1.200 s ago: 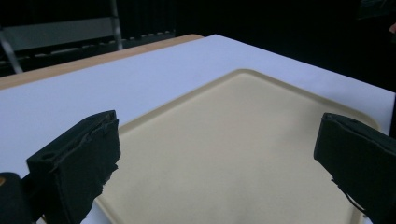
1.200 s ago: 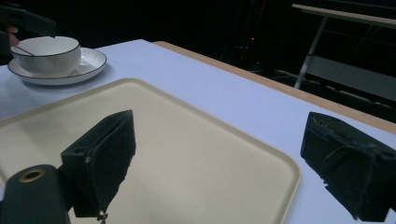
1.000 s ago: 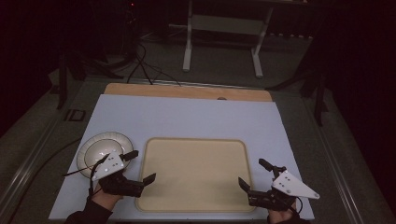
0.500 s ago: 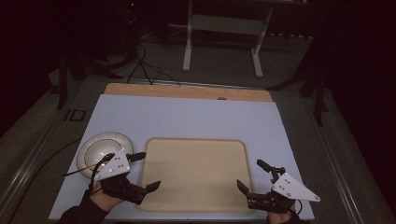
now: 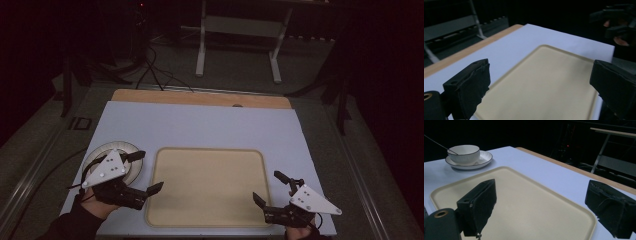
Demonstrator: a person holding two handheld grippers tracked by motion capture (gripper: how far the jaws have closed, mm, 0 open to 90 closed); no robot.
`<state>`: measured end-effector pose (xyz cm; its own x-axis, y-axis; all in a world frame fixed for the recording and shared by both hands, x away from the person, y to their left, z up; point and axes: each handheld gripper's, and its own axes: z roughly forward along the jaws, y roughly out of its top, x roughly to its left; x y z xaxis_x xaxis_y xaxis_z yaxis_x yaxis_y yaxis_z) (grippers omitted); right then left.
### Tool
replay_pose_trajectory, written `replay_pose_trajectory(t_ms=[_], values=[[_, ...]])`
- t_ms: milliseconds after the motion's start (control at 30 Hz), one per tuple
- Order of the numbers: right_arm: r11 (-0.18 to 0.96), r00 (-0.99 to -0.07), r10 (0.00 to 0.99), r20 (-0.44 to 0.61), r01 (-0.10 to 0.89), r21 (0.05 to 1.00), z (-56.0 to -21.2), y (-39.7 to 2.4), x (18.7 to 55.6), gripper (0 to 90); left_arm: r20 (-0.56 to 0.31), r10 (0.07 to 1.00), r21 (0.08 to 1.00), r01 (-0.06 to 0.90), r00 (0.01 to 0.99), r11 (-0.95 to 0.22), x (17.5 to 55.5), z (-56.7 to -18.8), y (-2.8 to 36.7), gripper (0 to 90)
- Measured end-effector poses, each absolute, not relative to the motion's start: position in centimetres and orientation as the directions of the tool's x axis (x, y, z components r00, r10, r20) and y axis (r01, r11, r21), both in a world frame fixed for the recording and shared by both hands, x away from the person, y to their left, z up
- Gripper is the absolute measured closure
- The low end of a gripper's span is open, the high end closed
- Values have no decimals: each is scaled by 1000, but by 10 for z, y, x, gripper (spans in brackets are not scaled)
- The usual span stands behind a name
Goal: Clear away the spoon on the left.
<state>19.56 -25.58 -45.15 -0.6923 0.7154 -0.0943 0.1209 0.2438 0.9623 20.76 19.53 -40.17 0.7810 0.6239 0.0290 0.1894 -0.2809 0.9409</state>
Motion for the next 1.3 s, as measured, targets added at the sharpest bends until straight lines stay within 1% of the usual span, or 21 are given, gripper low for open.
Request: replay_pose_trajectory(t_ms=[300, 433, 600, 700, 767, 867, 1033, 1067, 1100, 1167, 1200, 1233, 1300], values=[[248, -692, 715, -99, 120, 961, -452, -255, 195, 104, 27, 680, 944, 204, 733, -258, 206, -395, 219, 42], [254, -695, 712, -101, 120, 960, -452, -254, 196, 104, 27, 718, 945, 216, 696, -245, 201, -394, 236, 46], [257, -695, 711, -103, 121, 959, -452, -254, 196, 104, 30, 744, 945, 224, 668, -240, 197, -395, 248, 46], [258, -693, 713, -102, 125, 958, -453, -254, 196, 104, 25, 774, 944, 240, 633, -227, 193, -397, 264, 47], [259, -693, 713, -102, 125, 958, -453, -254, 197, 104, 25, 774, 944, 240, 633, -227, 193, -397, 264, 47], [263, -694, 713, -104, 127, 957, -454, -253, 197, 104, 4, 813, 944, 265, 583, -195, 190, -400, 283, 48], [264, -694, 713, -103, 129, 956, -454, -252, 197, 104, -13, 846, 943, 288, 534, -167, 187, -406, 300, 61], [264, -693, 714, -102, 131, 955, -454, -252, 198, 104, -26, 862, 941, 304, 506, -150, 185, -410, 307, 82], [264, -693, 714, -102, 131, 955, -454, -252, 198, 104, -26, 862, 941, 304, 506, -150, 185, -410, 307, 94], [267, -693, 714, -102, 134, 954, -455, -252, 198, 104, -51, 883, 934, 336, 467, -124, 182, -416, 319, 98], [268, -693, 714, -103, 134, 954, -455, -252, 198, 104, -51, 883, 934, 336, 467, -124, 182, -416, 319, 102], [269, -694, 713, -103, 134, 954, -455, -252, 198, 104, -87, 896, 927, 365, 435, -87, 181, -421, 325, 111], [272, -695, 711, -106, 134, 953, -455, -251, 198, 104, -111, 905, 918, 391, 410, -64, 179, -427, 329, 122]])
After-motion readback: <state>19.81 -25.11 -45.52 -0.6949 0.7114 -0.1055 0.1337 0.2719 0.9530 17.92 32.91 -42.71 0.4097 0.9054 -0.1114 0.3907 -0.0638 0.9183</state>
